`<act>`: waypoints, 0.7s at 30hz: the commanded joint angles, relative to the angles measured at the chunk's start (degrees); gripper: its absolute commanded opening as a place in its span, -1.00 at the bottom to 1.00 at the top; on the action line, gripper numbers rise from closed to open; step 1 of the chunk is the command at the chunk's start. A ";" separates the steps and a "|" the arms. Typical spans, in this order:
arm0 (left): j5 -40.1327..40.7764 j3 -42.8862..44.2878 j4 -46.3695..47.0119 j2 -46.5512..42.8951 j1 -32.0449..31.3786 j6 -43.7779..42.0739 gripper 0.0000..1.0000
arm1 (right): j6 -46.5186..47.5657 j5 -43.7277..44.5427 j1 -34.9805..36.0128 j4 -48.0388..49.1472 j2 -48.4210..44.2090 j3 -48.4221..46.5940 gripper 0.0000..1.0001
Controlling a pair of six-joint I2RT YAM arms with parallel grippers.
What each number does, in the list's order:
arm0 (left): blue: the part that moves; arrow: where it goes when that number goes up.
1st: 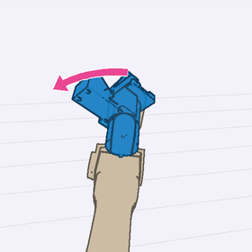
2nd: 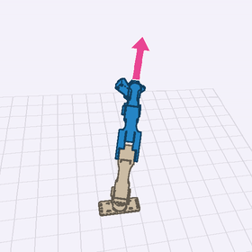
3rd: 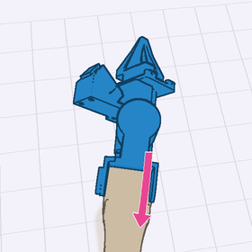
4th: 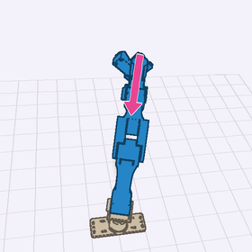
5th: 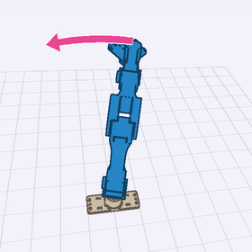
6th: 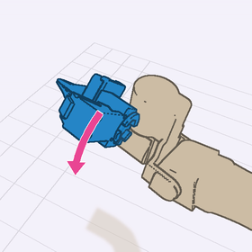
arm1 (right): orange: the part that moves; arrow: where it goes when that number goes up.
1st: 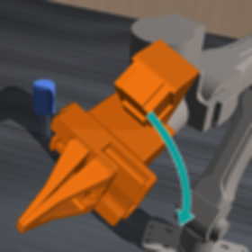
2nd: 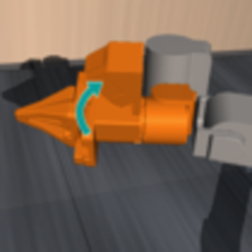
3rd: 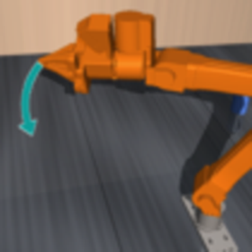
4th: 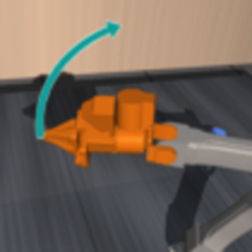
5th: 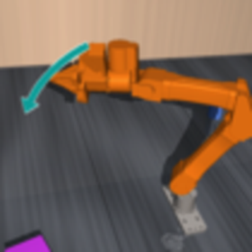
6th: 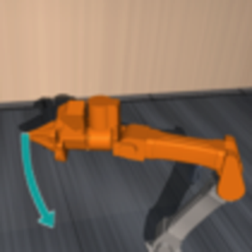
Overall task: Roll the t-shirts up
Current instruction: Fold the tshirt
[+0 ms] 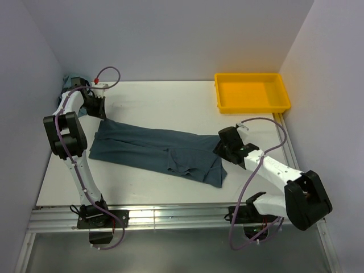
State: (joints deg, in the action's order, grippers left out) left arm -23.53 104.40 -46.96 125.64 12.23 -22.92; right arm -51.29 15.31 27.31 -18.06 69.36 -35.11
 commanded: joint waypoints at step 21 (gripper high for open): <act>9.38 3.18 5.30 1.18 -0.01 4.72 -0.99 | 1.28 -7.66 -9.73 11.91 6.05 4.00 0.41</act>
State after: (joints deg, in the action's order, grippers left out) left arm -16.47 104.95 -43.83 125.71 12.19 -19.38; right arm -50.87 8.58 17.96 -8.99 75.35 -31.48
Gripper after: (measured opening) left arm 0.012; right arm 0.700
